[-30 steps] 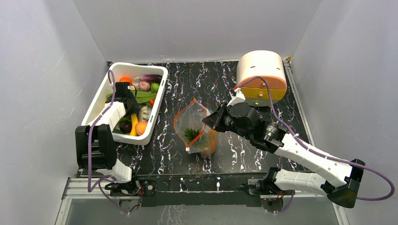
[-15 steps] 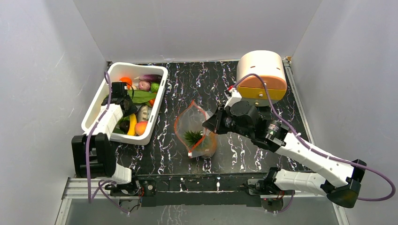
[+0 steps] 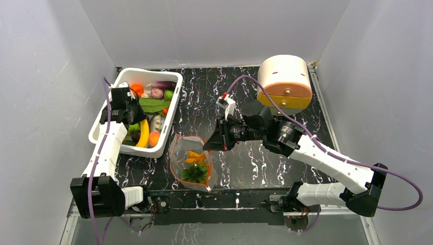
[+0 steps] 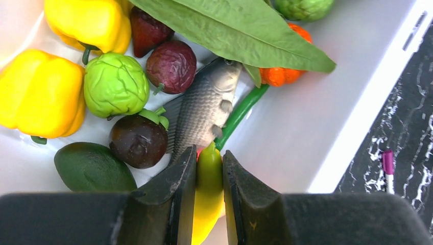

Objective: Place the food in the zip-top bag and seal the zipper
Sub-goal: Pick up the fake fruit from the bin, then place the fake fruit in the zipper food storage bag.

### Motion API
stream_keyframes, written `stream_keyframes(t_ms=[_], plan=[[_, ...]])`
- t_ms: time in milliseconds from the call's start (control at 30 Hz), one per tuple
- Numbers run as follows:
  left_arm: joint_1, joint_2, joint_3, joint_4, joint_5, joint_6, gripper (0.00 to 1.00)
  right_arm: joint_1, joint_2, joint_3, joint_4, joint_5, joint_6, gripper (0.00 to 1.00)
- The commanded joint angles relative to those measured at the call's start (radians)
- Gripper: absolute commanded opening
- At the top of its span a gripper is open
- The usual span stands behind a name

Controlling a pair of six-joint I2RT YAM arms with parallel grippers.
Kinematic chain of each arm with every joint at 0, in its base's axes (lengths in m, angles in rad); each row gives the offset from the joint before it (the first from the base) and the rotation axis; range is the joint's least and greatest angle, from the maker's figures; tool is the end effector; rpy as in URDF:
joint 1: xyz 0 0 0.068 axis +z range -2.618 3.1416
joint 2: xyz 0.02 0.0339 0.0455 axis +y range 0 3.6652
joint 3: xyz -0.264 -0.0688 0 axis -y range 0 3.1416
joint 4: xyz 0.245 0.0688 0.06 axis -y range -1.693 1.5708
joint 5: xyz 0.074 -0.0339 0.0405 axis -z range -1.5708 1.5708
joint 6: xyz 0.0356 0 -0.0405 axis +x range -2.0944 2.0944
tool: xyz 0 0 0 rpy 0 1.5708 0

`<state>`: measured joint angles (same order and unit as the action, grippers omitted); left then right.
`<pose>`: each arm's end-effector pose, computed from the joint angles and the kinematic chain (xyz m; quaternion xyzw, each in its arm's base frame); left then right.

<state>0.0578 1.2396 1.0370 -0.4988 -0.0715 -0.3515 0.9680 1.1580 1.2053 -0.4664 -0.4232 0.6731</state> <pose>0.2693 0.0181 0.3020 -0.1989 0.8844 -0.0295 0.4211 0.1315 0.2169 0.3835 -0.2336 0.7943 0.5096 0.2341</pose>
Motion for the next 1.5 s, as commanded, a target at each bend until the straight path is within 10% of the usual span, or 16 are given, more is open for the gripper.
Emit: stream_keyframes(t_ms=[0, 733, 1467], plan=[[-0.001, -0.074, 0.062, -0.066, 0.068, 0.013, 0.09, -0.002, -0.02, 0.05, 0.038, 0.063, -0.07, 0.0], [-0.116, -0.27, 0.081, 0.271, 0.749, -0.128, 0.06, -0.029, 0.068, -0.047, 0.055, 0.422, -0.139, 0.0], [-0.356, -0.336, -0.087, 0.883, 0.661, -0.792, 0.08, -0.029, 0.043, -0.053, 0.081, 0.432, -0.102, 0.0]])
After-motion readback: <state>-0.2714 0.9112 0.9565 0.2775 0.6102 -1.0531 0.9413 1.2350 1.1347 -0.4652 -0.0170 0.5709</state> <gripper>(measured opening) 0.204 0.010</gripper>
